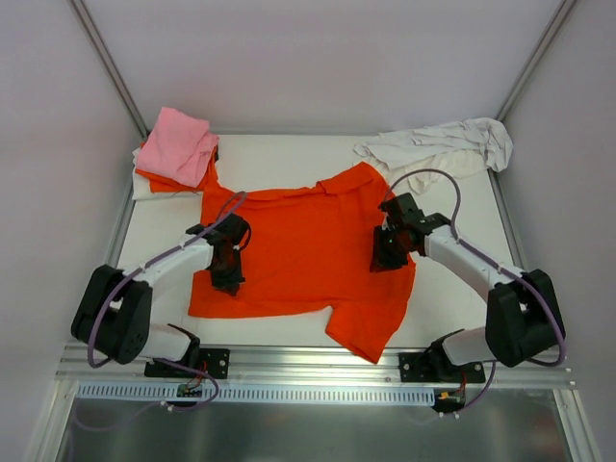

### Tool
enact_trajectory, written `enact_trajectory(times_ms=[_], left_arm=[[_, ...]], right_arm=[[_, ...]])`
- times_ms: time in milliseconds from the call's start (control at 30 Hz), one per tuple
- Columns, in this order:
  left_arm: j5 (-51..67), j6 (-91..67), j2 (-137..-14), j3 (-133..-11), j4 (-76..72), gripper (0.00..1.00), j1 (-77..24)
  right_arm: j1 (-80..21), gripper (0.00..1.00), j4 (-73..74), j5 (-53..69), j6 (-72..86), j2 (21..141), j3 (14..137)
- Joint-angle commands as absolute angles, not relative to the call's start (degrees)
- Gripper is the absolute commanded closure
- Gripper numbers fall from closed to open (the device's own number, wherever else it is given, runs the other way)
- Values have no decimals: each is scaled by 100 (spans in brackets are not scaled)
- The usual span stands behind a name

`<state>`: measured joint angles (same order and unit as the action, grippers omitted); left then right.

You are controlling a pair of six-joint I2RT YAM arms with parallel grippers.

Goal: Fold and stack the t-shirts
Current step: Flatten out the tshirt, then grap the side of the flattened tshirt furthest away from the robot with both arms

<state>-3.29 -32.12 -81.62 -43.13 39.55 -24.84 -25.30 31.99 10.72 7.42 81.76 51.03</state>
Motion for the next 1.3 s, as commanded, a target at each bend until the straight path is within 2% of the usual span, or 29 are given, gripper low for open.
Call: enact_trajectory(times_ms=[0,33,67,100,167,200,300,333,567,700,833,1267], left_arm=[[-500,-3244,-7132,-4560,4123,100,-2566],[-544,-3200,-6902,-4675,4035,100,-2566],[-597,-3138,-6691,-4798,3834,100,-2566],[-641,-2972,-6314,-5060,3710,95,-2566],[-755,-2761,-6057,-5325,3464,79,-2566],[-782,-2473,-5908,-5552,3167,65,-2566],[-975,-1998,-5967,-6036,2910,39,-2558],[-993,-1891,-6011,-6116,2866,34,-2558],[-853,-1609,-6214,-6302,2479,21,-2558],[-739,-1512,-6205,-6223,2321,13,-2558],[-659,-1485,-6188,-6170,2355,10,-2558],[-800,-1424,-6714,-6547,2689,9,-2558]], right_arm=[[-2496,72,3497,766,686,7647,5684],[-2496,51,3533,695,677,7577,5834],[-2505,40,3638,625,642,7472,5993],[-2505,26,3691,563,607,7453,6168],[-2505,5,3901,431,458,7540,6853],[-2496,1,3989,378,387,7619,7116],[-2496,1,4236,299,150,8179,8259],[-2496,0,4367,290,106,8383,8871],[-2522,2,5036,738,158,10755,11745],[-2514,2,5115,835,53,11767,12690],[-2198,4,5089,966,96,12461,13069],[-1301,7,4447,1537,245,12621,12559]])
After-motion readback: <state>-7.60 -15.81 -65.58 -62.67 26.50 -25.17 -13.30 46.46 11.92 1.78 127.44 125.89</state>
